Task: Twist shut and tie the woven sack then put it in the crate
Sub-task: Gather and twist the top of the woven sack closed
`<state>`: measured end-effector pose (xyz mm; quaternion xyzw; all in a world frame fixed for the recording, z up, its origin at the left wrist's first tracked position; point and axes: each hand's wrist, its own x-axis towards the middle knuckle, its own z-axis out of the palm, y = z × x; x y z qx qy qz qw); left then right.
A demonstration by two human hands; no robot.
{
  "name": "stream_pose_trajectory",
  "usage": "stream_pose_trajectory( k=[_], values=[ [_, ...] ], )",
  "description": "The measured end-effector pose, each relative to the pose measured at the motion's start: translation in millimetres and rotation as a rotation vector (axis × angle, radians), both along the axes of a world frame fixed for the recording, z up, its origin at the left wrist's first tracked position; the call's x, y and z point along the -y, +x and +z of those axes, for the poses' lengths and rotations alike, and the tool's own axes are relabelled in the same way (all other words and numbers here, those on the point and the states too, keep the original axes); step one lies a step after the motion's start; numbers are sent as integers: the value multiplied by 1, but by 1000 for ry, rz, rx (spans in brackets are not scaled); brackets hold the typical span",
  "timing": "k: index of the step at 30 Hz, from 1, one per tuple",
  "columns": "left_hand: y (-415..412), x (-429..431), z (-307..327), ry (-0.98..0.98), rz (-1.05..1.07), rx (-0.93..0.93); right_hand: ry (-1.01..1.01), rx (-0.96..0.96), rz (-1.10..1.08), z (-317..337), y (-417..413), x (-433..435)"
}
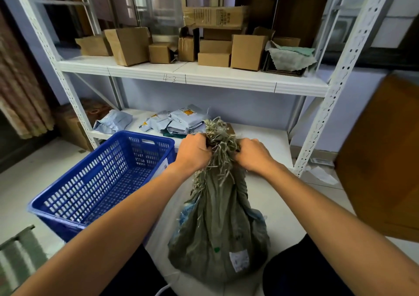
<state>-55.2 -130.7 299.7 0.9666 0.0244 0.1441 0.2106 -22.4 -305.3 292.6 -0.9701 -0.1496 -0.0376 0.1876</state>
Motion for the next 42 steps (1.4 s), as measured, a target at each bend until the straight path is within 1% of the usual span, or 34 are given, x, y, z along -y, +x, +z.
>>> stream_pose_trajectory(
  k=[3, 6, 9, 11, 13, 16, 18, 19, 21, 24, 25, 26, 28, 30, 33, 36, 38, 42],
  values=[
    [2, 0, -3, 63, -46, 66, -84, 92, -5, 5, -4, 0],
    [0, 2, -3, 79, -118, 107, -105, 147, -15, 8, -9, 0],
    [-3, 6, -4, 67, -116, 78, -110, 129, -22, 6, -11, 0],
    [-7, 9, -3, 6, -78, 35, -73, 76, -43, 7, -12, 0],
    [-11, 13, -2, -136, -16, 22, 54, -16, -69, 7, -15, -4],
    [-15, 21, -4, -510, 116, -24, 482, -253, -149, 7, -20, -16],
    [-13, 24, -13, -687, 121, -54, 711, -383, -194, 7, -23, -23],
    [-5, 23, -22, -716, 76, -58, 785, -426, -202, 7, -23, -25],
    [7, 18, -36, -705, -48, -118, 851, -481, -204, 7, -21, -23],
    [-17, 22, -11, -667, -205, -222, 859, -482, -206, 6, -19, -20],
    [-19, 23, -11, -641, -243, -237, 840, -454, -212, 4, -18, -21],
    [-19, 23, -12, -585, -283, -235, 778, -401, -216, 4, -17, -22],
    [-18, 27, -15, -404, -318, -175, 591, -301, -173, 6, -19, -24],
    [-17, 28, -18, -221, -289, -102, 467, -264, -92, 7, -21, -26],
    [-8, 19, -32, -104, -191, -58, 358, -282, 16, 11, -25, -23],
    [-8, 16, -30, -99, -188, -97, 304, -306, 104, 10, -26, -19],
    [-10, 13, -25, -120, -221, -115, 199, -261, 139, 7, -24, -13],
    [-2, -4, -26, -158, -255, -147, 28, -165, 121, -5, -18, -4]
  ],
)
